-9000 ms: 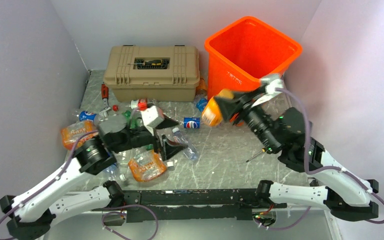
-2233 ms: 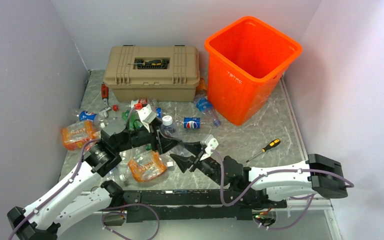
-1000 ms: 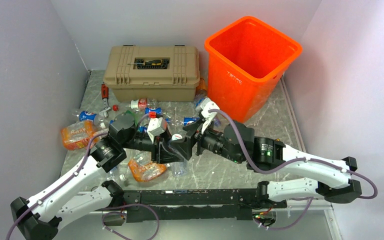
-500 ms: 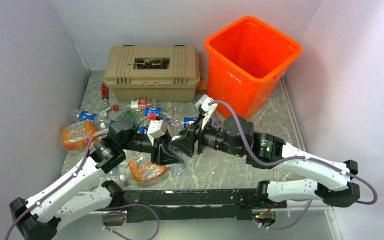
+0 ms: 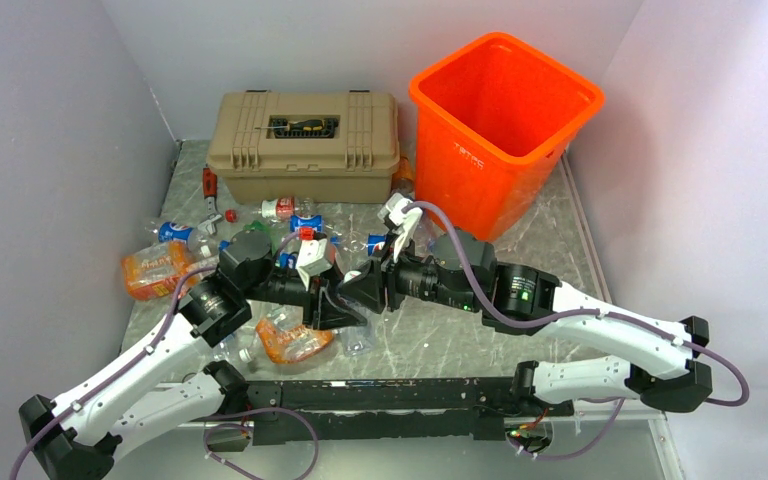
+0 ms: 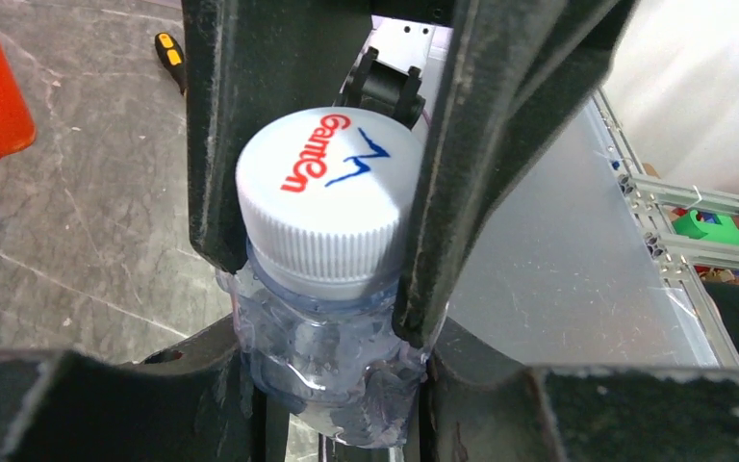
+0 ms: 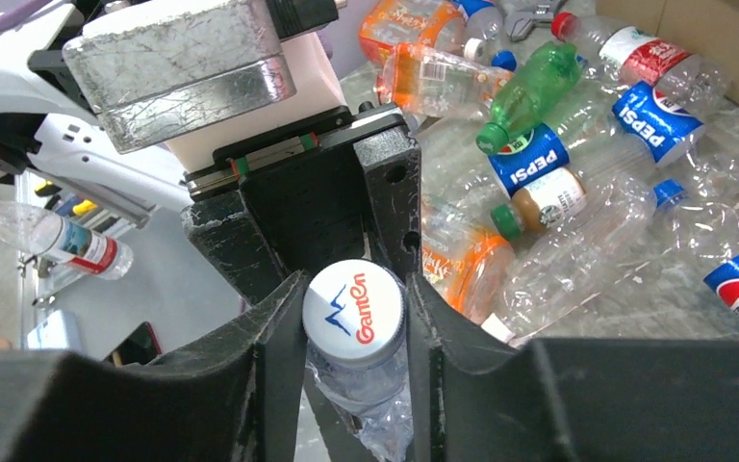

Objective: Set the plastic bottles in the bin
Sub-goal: Pick up the plastic bottle at the center of the board, then place the plastic bottle in the trash bin.

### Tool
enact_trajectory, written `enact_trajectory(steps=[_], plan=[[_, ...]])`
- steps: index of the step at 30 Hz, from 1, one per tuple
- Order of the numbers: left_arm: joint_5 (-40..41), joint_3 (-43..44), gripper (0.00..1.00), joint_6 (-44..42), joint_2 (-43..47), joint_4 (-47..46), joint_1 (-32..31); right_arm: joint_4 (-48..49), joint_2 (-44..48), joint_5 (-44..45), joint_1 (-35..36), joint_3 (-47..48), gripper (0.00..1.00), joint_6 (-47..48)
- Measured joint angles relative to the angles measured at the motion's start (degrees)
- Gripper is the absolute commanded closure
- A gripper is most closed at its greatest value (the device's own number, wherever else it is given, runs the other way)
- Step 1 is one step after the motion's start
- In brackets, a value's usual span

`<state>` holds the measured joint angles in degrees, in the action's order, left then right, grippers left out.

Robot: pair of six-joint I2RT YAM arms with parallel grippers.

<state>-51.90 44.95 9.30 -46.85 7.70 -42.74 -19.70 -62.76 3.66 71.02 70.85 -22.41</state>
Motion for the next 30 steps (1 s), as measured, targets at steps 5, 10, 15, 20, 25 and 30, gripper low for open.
enact_trajectory(steps=[5, 10, 15, 20, 25, 30], plan=[[0.9, 0.2, 0.21, 0.2, 0.0, 0.5, -0.2, -0.1, 0.0, -0.2, -0.1, 0.0, 1.0, 0.2], [3.7, 0.8, 0.0, 1.3, 0.2, 1.0, -0.2, -2.5, 1.4, 2.8, -0.2, 0.7, 1.0, 0.8], [8.2, 0.7, 0.01, 2.3, 2.9, 0.6, -0.2, -8.5, 3.7, 13.6, -0.3, 8.5, 1.0, 5.6], [13.9, -0.7, 0.0, 2.4, 9.0, -1.1, -0.2, -3.6, 8.6, 26.8, -0.3, 15.2, 1.0, 14.1], [18.5, -0.8, 0.01, 2.1, 11.8, -1.5, -0.5, 15.0, 11.0, 38.8, -0.6, 16.2, 1.0, 29.6], [21.8, -1.0, 0.01, 1.7, 11.7, -1.1, -0.6, 21.4, -3.1, 43.4, -11.2, 33.4, 1.0, 41.6]])
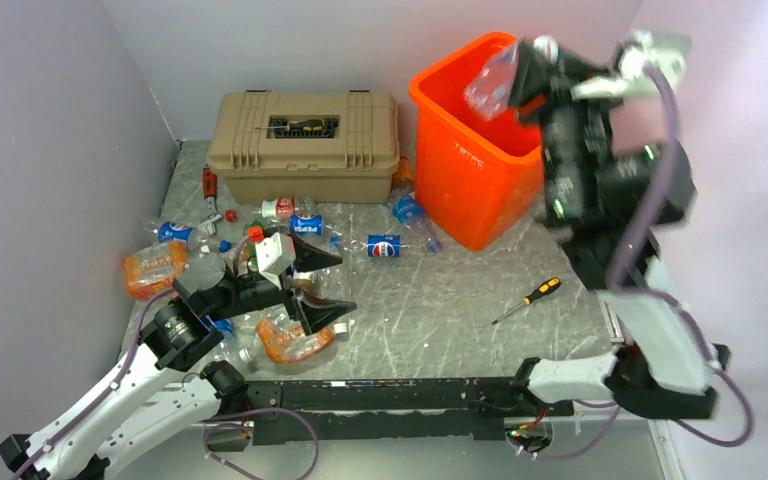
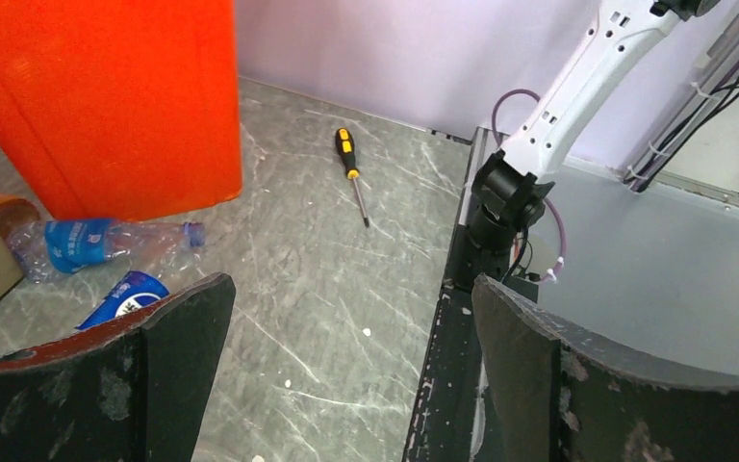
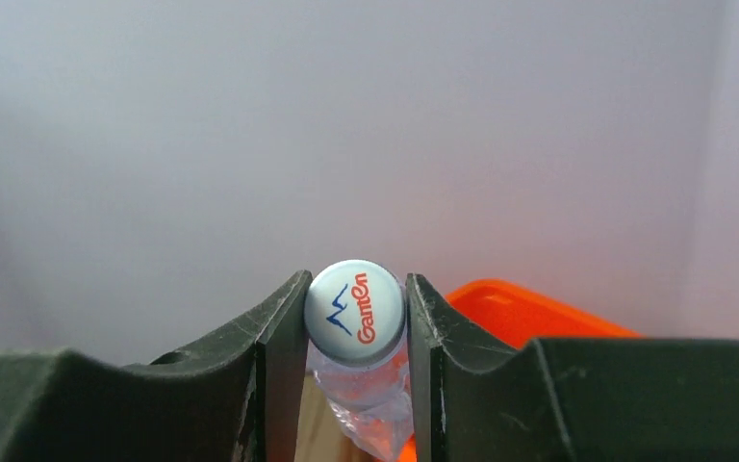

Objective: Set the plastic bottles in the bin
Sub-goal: Place the plastic bottle in the trash bin.

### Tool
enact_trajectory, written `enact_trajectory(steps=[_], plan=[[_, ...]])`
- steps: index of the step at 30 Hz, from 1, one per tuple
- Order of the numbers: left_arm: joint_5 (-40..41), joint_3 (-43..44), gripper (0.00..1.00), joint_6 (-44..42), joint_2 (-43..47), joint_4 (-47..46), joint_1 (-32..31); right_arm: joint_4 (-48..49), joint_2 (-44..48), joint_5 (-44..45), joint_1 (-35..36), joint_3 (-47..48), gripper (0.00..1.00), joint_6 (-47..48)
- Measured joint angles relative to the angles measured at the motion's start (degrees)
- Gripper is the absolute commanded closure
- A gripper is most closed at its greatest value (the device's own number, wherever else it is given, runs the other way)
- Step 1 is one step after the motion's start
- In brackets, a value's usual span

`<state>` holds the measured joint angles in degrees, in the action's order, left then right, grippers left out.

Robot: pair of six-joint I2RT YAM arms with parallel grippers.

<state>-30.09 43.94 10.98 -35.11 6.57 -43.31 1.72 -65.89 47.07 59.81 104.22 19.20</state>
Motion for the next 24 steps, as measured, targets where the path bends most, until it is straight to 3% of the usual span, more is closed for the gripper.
enact_trajectory(steps=[3, 11, 17, 24], plan=[[1.2, 0.0, 0.01, -0.5, 0.0, 0.2, 0.0, -3.0, -9.9, -2.0, -12.8, 10.9, 1.0, -1.6], [5.6, 0.0, 0.01, -2.0, 0.5, 0.9, -0.1, -11.6, -22.3, -5.7, -33.9, 11.6, 1.0, -10.8], [7.8, 0.0, 0.01, -2.8, 1.3, 1.6, -0.1, -11.8, -23.7, -8.9, -42.5, 10.0, 1.0, -17.9], [10.0, 0.0, 0.01, -3.8, 2.4, 2.9, -0.2, -11.7, -26.4, -12.2, -47.1, 6.4, 1.0, -25.4]])
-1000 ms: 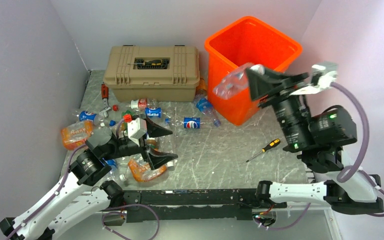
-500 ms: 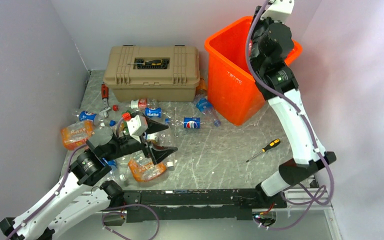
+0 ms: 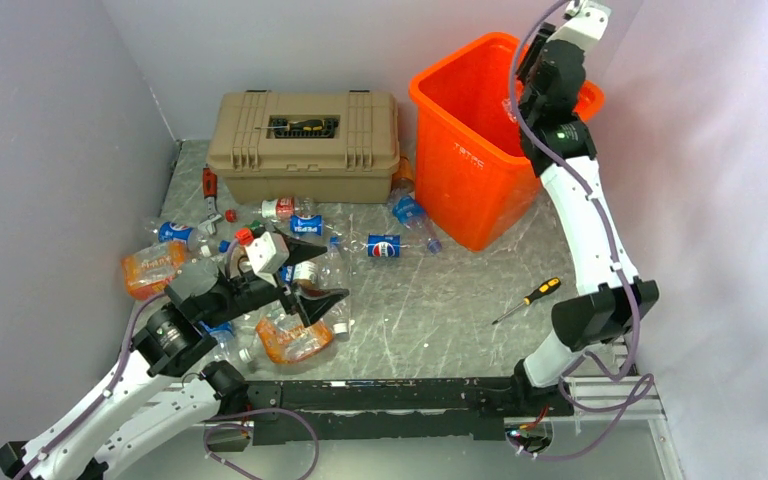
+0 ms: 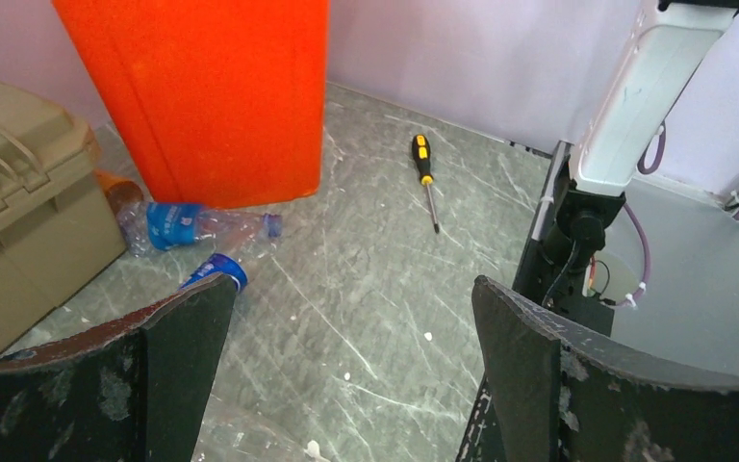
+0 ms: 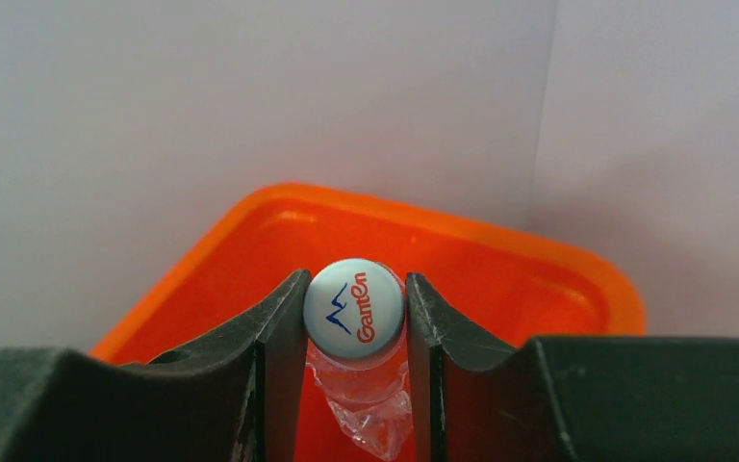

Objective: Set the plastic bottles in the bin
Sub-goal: Place the plastic bottle in the trash bin, then pick up the plastic bottle at the center of the board.

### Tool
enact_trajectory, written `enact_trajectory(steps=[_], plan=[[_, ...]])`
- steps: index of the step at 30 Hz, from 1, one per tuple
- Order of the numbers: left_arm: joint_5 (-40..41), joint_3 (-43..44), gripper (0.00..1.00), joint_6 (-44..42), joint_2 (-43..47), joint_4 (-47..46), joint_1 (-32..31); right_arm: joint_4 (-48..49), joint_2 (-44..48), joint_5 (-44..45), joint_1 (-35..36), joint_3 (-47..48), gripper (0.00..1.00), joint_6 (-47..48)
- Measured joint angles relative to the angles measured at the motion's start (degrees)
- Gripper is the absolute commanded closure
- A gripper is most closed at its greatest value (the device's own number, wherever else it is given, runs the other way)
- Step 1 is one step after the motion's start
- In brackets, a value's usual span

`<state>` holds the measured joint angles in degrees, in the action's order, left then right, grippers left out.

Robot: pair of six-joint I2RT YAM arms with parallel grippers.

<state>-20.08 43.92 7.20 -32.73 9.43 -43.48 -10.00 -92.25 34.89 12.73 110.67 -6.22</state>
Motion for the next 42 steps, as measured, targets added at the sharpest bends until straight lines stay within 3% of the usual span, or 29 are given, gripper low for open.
enact_trajectory(steps=[1, 2, 3, 5, 7, 15, 24, 29, 32, 37, 42], plan=[[0.2, 0.0, 0.01, -0.1, 0.1, 0.0, 0.0, -0.2, -0.7, -0.5, -0.2, -0.3, 1.0, -0.5], [0.5, 0.0, 0.0, -0.2, 0.4, 0.0, 0.0, -0.5, -1.5, -0.9, -0.4, -0.8, 0.93, -1.0], [0.6, 0.0, 0.01, -0.3, 0.5, 0.0, 0.0, -0.9, -2.4, -1.4, -0.6, -1.3, 0.84, -1.6], [0.8, 0.0, 0.0, -0.5, 0.4, 0.3, -0.1, -2.3, -3.8, -2.6, -0.9, -2.2, 0.54, -2.5], [1.0, 0.0, 0.01, -0.6, 0.1, 0.6, -0.1, -3.8, -4.6, -4.0, -1.4, -3.3, 0.39, -3.4], [1.4, 0.0, 0.01, -0.6, -1.6, 2.4, -0.1, -6.9, -4.2, -8.3, -3.1, -4.8, 0.1, -6.4], [4.6, 0.3, 0.01, -0.5, -2.8, 3.2, -0.1, -8.3, 4.4, -12.7, 0.4, -4.8, 0.06, -9.0], [10.7, 0.5, 0.01, -0.4, -2.8, 4.4, -0.1, -4.7, 17.6, -14.1, 15.6, -9.5, 0.08, -4.6], [17.6, 0.7, 0.01, -0.2, -2.8, 5.5, -0.1, -2.8, 26.8, -17.5, 24.0, -15.7, 0.09, -2.5], [29.3, 1.2, 0.0, 0.2, -3.0, 6.6, -0.1, -1.8, 38.1, -23.9, 29.1, -29.4, 0.11, -2.3], [39.8, 1.2, 0.0, 1.0, -2.2, 7.5, -0.1, -2.4, 41.4, -28.9, 34.4, -43.5, 0.11, -3.7]])
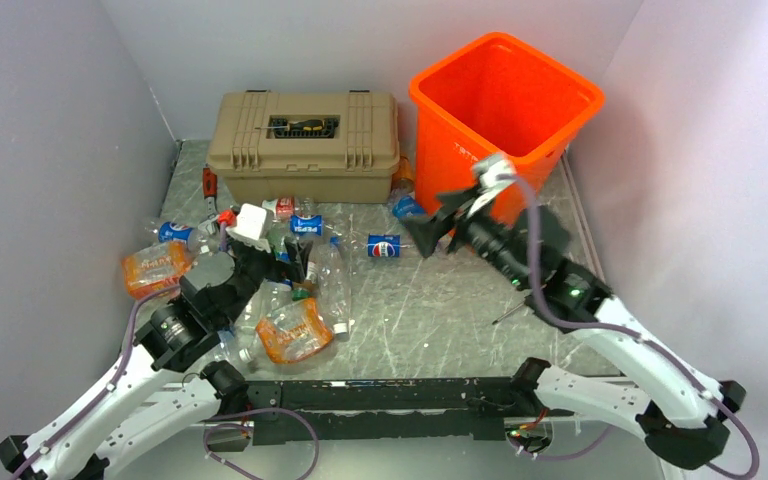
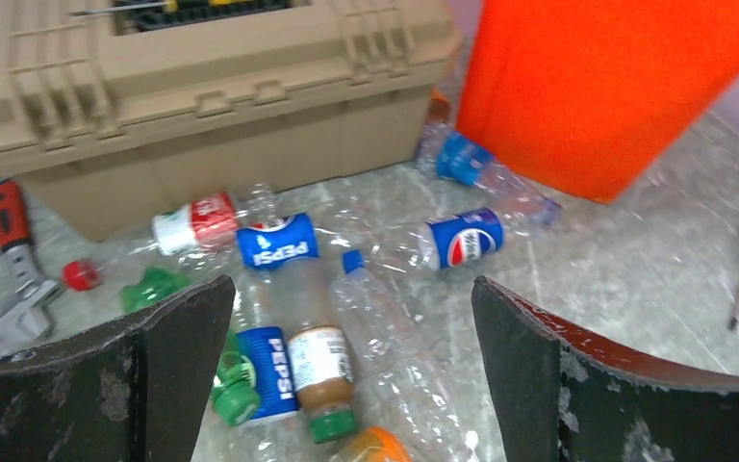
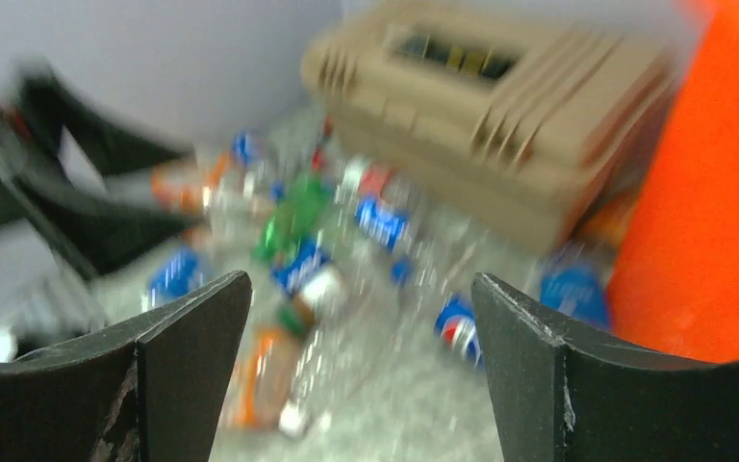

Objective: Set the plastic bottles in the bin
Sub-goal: Pick up the plastic bottle at the center of the board.

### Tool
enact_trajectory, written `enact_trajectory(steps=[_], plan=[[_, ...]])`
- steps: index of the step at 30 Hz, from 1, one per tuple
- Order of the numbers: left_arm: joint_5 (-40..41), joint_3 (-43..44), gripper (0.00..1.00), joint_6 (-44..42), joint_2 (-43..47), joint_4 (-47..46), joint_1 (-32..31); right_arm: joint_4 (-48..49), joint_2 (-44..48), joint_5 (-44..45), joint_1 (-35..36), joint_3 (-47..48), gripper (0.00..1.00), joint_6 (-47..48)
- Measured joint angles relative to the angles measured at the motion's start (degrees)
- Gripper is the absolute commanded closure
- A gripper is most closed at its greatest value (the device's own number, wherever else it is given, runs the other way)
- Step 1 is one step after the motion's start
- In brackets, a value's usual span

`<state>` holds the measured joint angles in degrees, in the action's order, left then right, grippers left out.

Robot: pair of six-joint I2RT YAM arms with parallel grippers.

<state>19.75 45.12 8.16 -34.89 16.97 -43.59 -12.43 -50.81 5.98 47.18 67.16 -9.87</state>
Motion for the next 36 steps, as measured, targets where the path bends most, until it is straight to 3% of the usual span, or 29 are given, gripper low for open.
enact_trajectory(steps=[6, 9, 17, 29, 36], plan=[[8.6, 0.6, 0.01, 0.5, -0.3, 1.6, 0.0, 3.9, 1.7, -0.5, 5.2, -23.6, 0.1, -7.3], [11.1, 3.0, 0.0, 0.9, -4.5, 4.4, 0.0, 4.4, 0.5, 0.2, 5.3, -31.1, 0.1, -11.3], [7.6, 7.1, 0.01, 2.3, -17.0, 10.1, 1.6, 13.5, -14.6, -1.6, 5.3, -33.8, 0.1, -17.2], [3.8, 7.1, 0.01, 2.7, -17.1, 11.5, 2.2, 34.1, -39.5, -10.0, 6.3, -32.6, 0.1, -26.9], [2.6, 7.1, 0.01, 2.7, -17.1, 11.5, 2.2, 38.9, -45.6, -8.8, 9.6, -27.5, 0.11, -29.2]])
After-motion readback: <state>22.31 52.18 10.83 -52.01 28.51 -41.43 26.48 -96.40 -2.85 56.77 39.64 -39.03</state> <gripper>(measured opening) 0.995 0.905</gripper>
